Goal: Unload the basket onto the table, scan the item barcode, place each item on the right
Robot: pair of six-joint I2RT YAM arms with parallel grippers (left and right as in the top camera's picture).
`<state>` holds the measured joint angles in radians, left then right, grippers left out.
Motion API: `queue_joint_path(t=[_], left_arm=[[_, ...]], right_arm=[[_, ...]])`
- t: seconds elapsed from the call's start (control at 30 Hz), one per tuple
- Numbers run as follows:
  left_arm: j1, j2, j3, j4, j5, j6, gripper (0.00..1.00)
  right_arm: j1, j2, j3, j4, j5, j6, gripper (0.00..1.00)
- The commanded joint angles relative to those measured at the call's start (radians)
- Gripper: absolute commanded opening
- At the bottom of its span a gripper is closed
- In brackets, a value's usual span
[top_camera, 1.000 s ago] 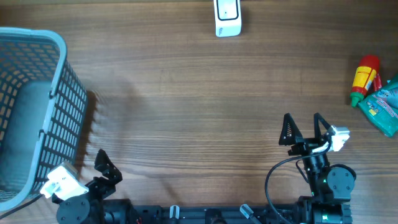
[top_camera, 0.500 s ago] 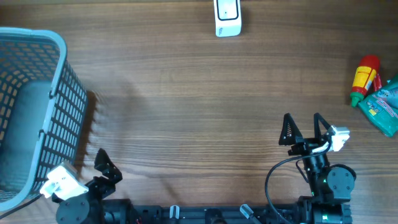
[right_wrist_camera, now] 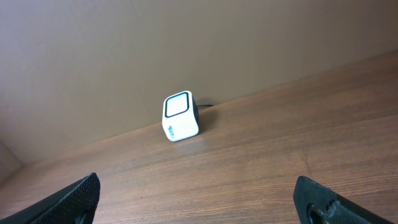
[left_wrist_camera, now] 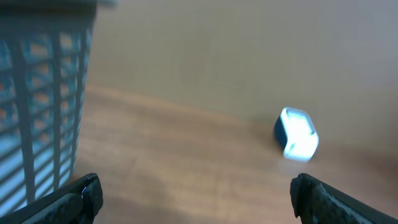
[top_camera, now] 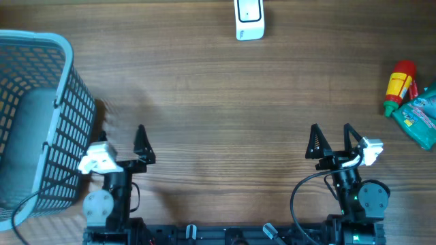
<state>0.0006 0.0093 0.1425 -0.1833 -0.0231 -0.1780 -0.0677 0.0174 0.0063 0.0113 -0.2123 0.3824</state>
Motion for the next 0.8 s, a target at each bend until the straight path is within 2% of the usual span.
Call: queue_joint_path(t=[0.0,0.23,0.37,0.43,0.77], left_arm=[[-0.005,-0.006,-0.070,-0.016,0.026,0.130,1.00],[-0.005,-0.006,-0.091,0.018,0.028,0.129,1.00],[-0.005,-0.006,-0.134,0.148,0.027,0.129,1.00],[-0.005,-0.006,-0.137,0.105,0.027,0.129,1.00],[-0.003,-0.005,-0.137,0.109,0.034,0.118,1.00]], right_arm=[[0.005,-0.007,-0.001,0.003,0.013,0.013,1.00],[0.005,-0.007,-0.001,0.003,0.013,0.013,1.00],[0.005,-0.007,-0.001,0.003,0.013,0.013,1.00],[0.005,-0.007,-0.001,0.003,0.013,0.013,1.00],[0.005,-0.007,-0.001,0.003,0.013,0.013,1.00]])
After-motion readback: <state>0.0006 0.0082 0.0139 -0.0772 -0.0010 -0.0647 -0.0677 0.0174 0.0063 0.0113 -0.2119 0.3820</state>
